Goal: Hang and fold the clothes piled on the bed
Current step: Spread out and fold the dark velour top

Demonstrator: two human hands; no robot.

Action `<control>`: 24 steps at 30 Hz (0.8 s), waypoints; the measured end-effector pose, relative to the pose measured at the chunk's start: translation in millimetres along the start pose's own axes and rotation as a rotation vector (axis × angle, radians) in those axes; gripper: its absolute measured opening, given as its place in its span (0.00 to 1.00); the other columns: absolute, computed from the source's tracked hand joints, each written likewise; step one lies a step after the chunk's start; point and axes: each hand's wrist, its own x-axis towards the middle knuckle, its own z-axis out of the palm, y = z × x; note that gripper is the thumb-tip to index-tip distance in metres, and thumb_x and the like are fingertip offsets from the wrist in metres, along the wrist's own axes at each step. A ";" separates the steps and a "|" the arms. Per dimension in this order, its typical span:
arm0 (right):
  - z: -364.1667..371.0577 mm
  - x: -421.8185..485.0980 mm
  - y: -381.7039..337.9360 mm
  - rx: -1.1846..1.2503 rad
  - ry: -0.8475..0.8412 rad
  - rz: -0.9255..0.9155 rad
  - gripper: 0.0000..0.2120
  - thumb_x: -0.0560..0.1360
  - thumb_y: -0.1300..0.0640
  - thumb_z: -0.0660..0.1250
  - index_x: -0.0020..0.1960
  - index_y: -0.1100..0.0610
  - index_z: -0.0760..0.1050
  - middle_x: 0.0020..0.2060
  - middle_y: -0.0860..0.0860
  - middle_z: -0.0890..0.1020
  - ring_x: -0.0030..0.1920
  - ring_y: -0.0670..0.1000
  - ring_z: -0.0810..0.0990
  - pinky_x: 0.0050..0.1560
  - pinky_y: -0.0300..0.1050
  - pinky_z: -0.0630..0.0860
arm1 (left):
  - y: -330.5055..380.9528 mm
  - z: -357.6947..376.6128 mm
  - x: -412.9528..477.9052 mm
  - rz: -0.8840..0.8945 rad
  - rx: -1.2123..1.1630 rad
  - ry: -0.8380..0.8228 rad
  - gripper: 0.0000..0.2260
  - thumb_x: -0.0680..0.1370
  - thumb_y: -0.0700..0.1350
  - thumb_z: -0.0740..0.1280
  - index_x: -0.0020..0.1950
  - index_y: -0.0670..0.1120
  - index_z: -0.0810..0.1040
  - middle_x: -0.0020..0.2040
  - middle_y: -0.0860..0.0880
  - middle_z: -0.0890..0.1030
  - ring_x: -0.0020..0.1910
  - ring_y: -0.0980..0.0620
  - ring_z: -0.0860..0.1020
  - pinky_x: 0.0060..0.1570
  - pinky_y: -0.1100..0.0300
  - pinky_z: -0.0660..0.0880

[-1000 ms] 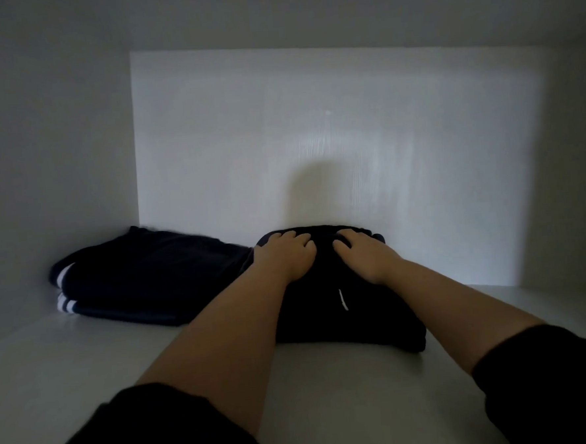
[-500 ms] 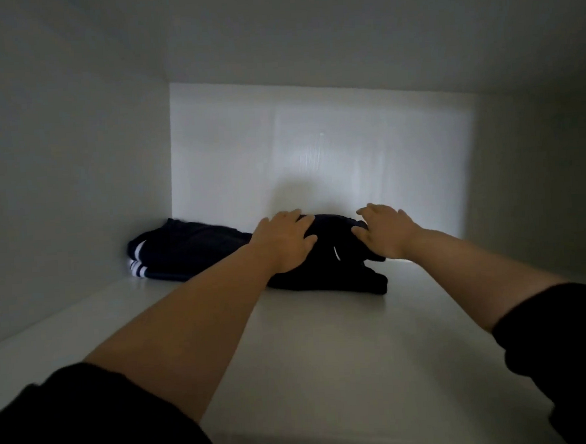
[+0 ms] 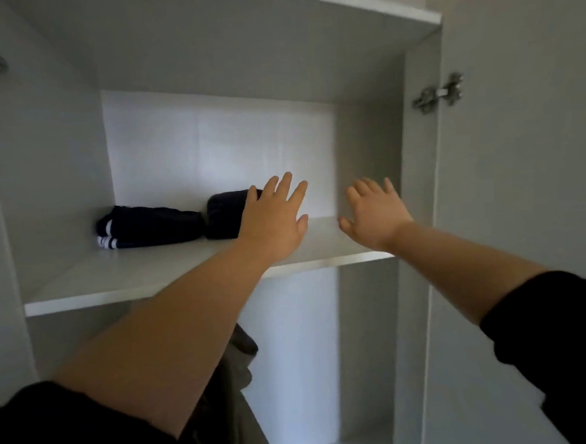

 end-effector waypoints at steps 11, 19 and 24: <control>-164.1 -228.3 119.1 -0.244 -0.084 0.313 0.29 0.78 0.44 0.57 0.74 0.58 0.58 0.75 0.56 0.58 0.76 0.54 0.53 0.74 0.59 0.48 | 213.3 -138.6 -51.7 0.284 -0.321 0.056 0.28 0.81 0.55 0.54 0.79 0.50 0.50 0.79 0.47 0.51 0.77 0.46 0.51 0.72 0.44 0.51; -307.4 -431.1 193.1 -0.437 -0.100 0.603 0.28 0.78 0.45 0.57 0.73 0.58 0.59 0.74 0.55 0.61 0.75 0.55 0.55 0.74 0.59 0.48 | 388.1 -259.8 -127.2 0.531 -0.520 0.126 0.28 0.81 0.55 0.52 0.79 0.50 0.48 0.79 0.46 0.49 0.77 0.45 0.50 0.72 0.44 0.51; -405.4 -574.3 213.1 -0.567 -0.181 0.724 0.27 0.78 0.45 0.56 0.72 0.59 0.60 0.73 0.56 0.62 0.74 0.56 0.56 0.74 0.59 0.49 | 503.7 -349.2 -216.2 0.670 -0.677 0.136 0.26 0.82 0.55 0.50 0.78 0.49 0.48 0.79 0.46 0.49 0.77 0.45 0.49 0.73 0.44 0.51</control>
